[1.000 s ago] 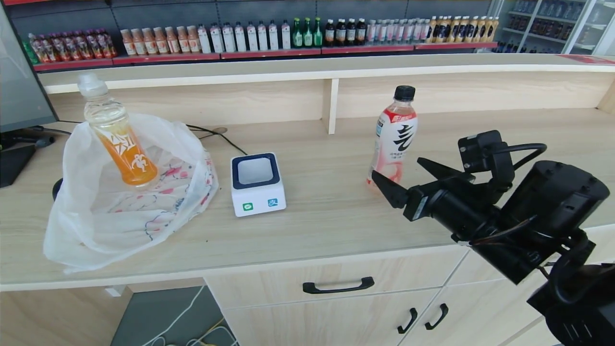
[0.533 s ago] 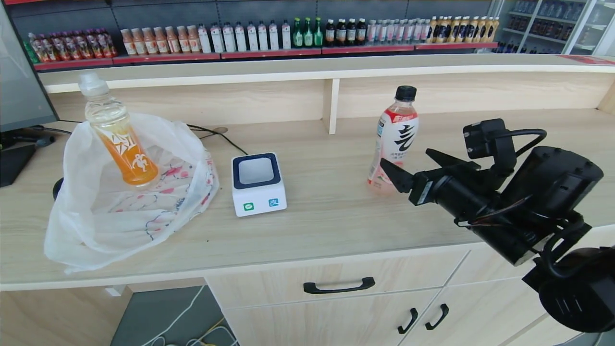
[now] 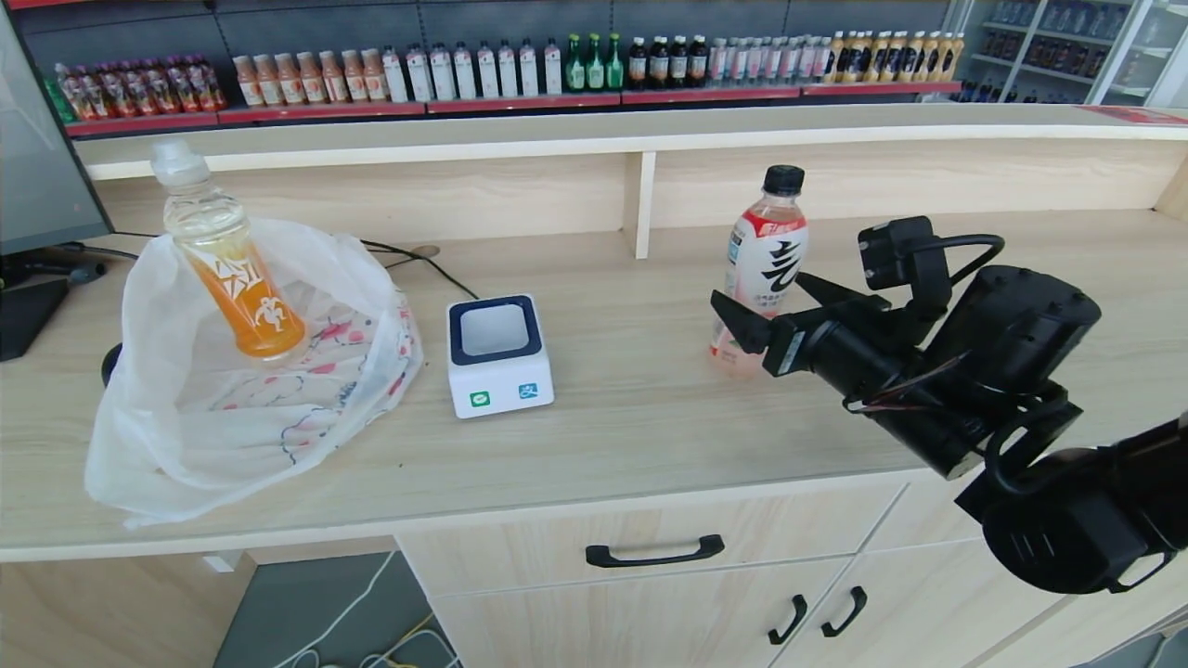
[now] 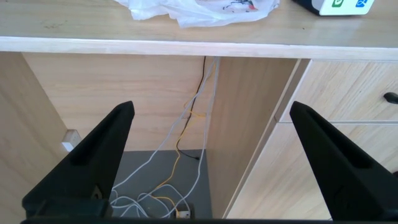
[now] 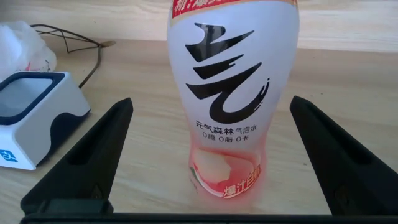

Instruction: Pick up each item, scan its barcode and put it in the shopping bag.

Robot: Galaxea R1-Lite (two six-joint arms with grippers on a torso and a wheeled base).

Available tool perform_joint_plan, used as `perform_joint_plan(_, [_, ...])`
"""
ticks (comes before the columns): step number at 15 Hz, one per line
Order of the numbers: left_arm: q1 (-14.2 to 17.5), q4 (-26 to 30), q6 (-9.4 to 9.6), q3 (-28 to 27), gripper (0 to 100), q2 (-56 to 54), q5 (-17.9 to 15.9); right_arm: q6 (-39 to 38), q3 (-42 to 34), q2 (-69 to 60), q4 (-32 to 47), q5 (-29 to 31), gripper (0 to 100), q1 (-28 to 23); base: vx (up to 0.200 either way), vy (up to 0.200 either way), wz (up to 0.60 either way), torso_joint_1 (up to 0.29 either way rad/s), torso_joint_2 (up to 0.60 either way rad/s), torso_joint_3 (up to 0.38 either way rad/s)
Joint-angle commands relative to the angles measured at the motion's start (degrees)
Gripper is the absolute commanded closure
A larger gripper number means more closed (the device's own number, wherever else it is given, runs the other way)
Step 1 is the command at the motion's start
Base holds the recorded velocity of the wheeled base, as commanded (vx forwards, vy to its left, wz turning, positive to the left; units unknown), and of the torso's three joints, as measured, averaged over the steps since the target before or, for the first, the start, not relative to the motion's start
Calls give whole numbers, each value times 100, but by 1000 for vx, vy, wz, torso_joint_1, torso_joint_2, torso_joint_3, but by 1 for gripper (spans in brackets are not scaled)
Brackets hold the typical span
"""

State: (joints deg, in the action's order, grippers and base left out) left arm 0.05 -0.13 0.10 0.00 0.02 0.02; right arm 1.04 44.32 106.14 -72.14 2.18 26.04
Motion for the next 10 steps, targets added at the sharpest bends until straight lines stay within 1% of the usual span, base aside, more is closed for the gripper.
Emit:
perform_joint_plan(1, [4, -4, -1, 0, 0, -2, 6, 2, 155, 196, -1, -7, 0, -2, 0, 0, 0, 0, 0, 0])
perform_joint_plan(4, [4, -4, -1, 0, 0, -2, 6, 2, 287, 328, 16, -42, 0, -29, 0, 0, 0, 0, 0, 0])
perform_joint_plan(6, [4, -4, -1, 0, 0, -2, 6, 2, 560, 477, 86, -60, 0, -55, 0, 0, 0, 0, 0, 0])
perform_joint_plan(8, [4, -4, -1, 0, 0, -2, -2, 2, 946, 513, 500, -86, 0, -73, 0, 0, 0, 0, 0, 0])
perform_joint_plan(10, [4, -4, -1, 0, 0, -2, 6, 2, 1166, 600, 605, -95, 0, -81, 0, 0, 0, 0, 0, 0])
